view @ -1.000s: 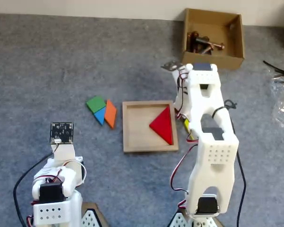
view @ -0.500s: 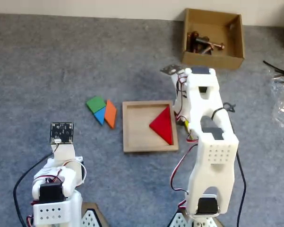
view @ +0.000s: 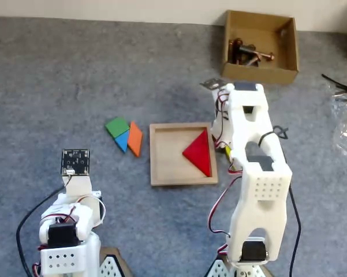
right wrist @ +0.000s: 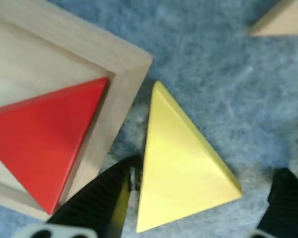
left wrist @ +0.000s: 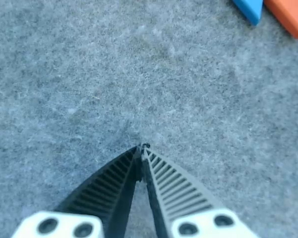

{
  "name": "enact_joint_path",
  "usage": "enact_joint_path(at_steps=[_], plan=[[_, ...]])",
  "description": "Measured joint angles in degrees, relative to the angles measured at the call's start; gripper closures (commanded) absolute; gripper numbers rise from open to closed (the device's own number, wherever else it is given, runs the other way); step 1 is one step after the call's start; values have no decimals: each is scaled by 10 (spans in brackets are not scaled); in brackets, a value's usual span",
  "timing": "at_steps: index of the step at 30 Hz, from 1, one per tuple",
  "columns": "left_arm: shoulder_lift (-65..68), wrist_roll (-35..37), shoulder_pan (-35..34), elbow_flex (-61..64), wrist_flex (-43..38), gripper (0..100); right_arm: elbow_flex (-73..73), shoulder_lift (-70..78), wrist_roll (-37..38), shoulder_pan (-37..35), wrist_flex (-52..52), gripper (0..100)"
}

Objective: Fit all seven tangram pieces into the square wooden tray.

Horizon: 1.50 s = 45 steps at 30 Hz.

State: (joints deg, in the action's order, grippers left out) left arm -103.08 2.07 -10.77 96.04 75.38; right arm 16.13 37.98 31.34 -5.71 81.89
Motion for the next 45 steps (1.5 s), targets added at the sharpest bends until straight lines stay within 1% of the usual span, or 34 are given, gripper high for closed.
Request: enact_joint_path(at_steps=[4,9,14,33,39,45], plan=[[0,0,0,0,0,995,-3,0,-1,0,-3,626],[0,0,0,0,0,995,-3,-1,-5,0,-3,718],[0,0,0,0,0,995,-2,-4,-6,4,-10,768],[0,0,0,0,0,995,-2,-4,-9,5,-12,769],[0,0,0,0,0,995,-2,-2,-75,3,-13,697],[0,0,0,0,0,995,-6,-1,-124,-1,-27,693]])
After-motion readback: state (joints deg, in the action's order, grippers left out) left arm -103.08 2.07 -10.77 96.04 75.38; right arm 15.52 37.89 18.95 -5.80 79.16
